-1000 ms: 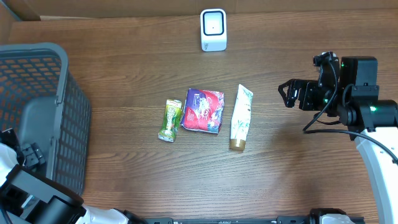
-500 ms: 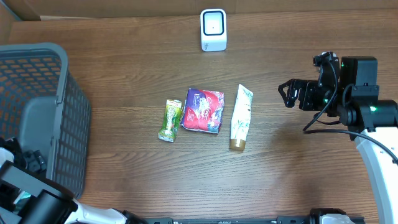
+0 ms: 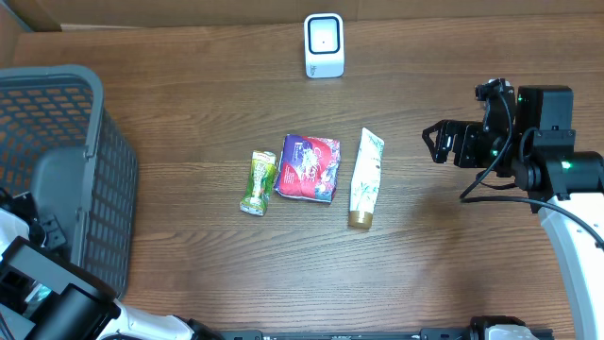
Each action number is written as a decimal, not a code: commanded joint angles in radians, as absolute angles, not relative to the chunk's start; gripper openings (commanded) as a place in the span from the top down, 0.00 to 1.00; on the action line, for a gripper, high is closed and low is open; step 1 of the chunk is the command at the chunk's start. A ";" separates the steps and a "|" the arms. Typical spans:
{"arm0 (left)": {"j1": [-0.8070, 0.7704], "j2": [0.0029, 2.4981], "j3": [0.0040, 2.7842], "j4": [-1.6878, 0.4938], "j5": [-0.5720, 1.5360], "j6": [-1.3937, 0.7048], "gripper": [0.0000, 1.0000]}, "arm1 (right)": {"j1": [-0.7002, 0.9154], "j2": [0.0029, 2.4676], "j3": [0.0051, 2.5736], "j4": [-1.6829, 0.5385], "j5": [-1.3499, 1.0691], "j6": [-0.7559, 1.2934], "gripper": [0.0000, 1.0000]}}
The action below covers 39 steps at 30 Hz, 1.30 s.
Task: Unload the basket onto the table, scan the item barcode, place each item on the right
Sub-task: 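Reach into the basket and grasp the mint-green packet with the left gripper, then carry the mint-green packet out and lower it beside the yellow pouch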
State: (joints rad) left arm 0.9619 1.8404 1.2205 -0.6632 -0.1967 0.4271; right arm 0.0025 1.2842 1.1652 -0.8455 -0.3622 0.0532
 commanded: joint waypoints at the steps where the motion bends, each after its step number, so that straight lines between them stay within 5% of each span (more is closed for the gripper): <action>1: 0.934 1.868 1.208 -0.676 -0.019 0.421 0.94 | 0.006 1.282 1.192 -0.840 -0.368 0.056 0.00; 11: 0.853 1.868 1.254 -0.717 0.032 0.176 0.96 | 0.006 1.282 1.192 -0.840 -0.368 0.056 0.00; 28: 0.591 1.862 2.200 -1.242 0.121 -0.039 0.96 | 0.006 1.282 1.192 -0.840 -0.368 0.056 0.00; 39: 0.173 1.836 2.486 -1.489 0.116 -0.030 0.96 | 0.006 1.282 1.192 -0.840 -0.368 0.056 0.00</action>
State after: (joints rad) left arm 0.2909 1.8652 2.4588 -1.4540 0.1600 -0.0196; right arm 0.0025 1.2842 1.1652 -0.8455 -0.3626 0.0525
